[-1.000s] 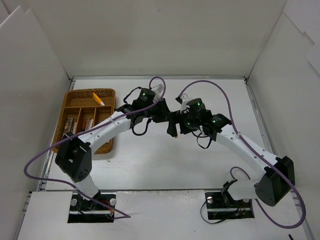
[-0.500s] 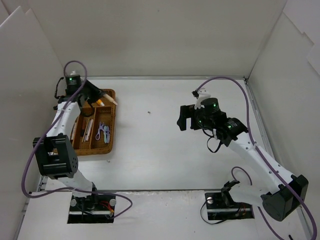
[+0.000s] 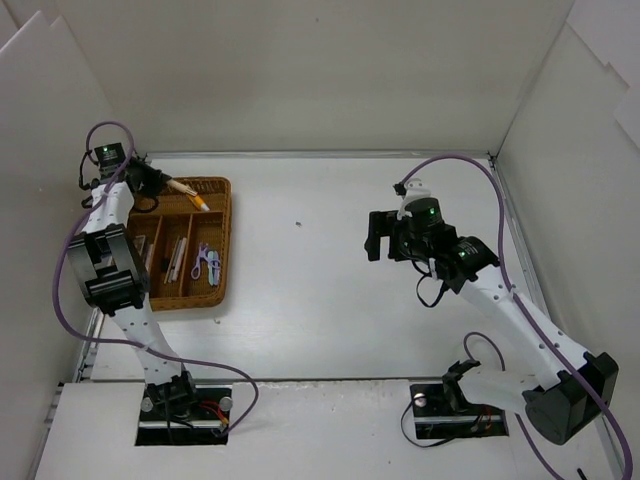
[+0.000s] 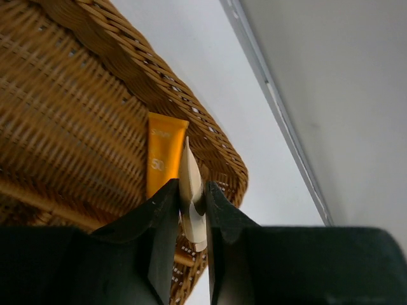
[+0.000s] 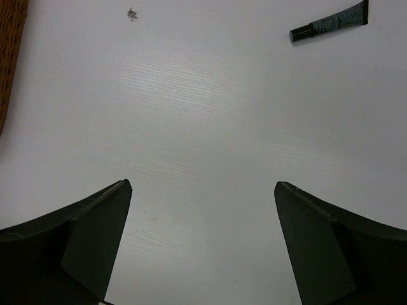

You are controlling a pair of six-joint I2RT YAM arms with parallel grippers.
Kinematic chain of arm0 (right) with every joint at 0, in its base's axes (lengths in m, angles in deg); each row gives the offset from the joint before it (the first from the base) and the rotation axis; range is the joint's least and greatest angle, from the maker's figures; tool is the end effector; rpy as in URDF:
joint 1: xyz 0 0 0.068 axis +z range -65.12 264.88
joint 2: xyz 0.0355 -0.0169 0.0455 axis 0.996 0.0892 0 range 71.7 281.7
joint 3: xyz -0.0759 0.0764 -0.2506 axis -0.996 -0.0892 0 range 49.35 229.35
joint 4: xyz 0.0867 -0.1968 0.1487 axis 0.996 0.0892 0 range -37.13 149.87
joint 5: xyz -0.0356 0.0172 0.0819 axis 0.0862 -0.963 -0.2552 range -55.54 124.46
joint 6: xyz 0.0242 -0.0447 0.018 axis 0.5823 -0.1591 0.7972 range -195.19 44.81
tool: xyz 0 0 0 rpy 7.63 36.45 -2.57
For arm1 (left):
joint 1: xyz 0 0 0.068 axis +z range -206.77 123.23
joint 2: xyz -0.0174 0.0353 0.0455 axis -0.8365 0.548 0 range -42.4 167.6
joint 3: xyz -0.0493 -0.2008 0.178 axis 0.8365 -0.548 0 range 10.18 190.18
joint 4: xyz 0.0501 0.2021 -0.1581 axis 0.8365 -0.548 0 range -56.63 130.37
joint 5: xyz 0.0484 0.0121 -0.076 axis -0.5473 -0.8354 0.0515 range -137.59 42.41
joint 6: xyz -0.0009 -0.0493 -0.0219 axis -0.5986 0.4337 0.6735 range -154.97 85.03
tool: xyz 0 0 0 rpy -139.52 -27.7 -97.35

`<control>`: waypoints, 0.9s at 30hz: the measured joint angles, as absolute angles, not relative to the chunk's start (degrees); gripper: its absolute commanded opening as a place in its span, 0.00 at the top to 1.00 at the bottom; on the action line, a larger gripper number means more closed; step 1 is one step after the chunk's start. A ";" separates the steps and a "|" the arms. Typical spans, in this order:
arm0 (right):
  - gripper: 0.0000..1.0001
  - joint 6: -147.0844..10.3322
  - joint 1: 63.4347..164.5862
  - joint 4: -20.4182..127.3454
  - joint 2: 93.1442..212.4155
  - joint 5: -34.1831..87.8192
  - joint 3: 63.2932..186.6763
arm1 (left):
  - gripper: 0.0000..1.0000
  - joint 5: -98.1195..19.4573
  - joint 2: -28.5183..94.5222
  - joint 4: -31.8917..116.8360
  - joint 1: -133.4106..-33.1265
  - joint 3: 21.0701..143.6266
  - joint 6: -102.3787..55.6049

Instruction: Organize the makeup

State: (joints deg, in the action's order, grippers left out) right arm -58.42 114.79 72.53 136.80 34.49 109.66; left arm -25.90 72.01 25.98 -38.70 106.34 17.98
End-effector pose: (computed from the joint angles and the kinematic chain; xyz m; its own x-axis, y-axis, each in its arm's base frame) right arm 0.2235 0.1284 0.3469 -0.4873 0.0525 -0.8717 -0.3735 0.8897 0.2624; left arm 0.4515 0.1336 0.2764 -0.3152 -0.8828 -0.3482 -0.4046 0.4569 -0.7922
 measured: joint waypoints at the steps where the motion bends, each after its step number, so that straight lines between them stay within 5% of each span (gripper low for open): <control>1: 0.08 -58.31 114.60 72.70 136.80 34.82 109.66 | 0.70 -26.07 73.01 25.71 -38.44 106.78 18.00; 6: 0.08 -57.39 113.99 73.40 136.84 36.52 109.62 | 0.27 -26.73 75.04 24.34 -37.44 107.21 17.98; 9: 0.09 -56.27 112.83 73.69 137.89 37.77 109.77 | 0.14 -26.77 74.65 23.99 -37.37 107.21 17.39; 20: 0.28 -46.79 101.81 75.37 159.42 38.19 119.28 | 0.06 -29.83 60.29 19.03 -40.91 103.52 10.44; 27: 0.36 -40.30 98.34 75.02 174.33 38.29 131.35 | 0.06 -34.75 47.05 15.44 -58.24 97.38 2.40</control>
State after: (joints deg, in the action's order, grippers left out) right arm -40.30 98.34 75.02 174.33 38.29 131.35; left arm -34.75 47.05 15.44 -58.24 97.38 2.40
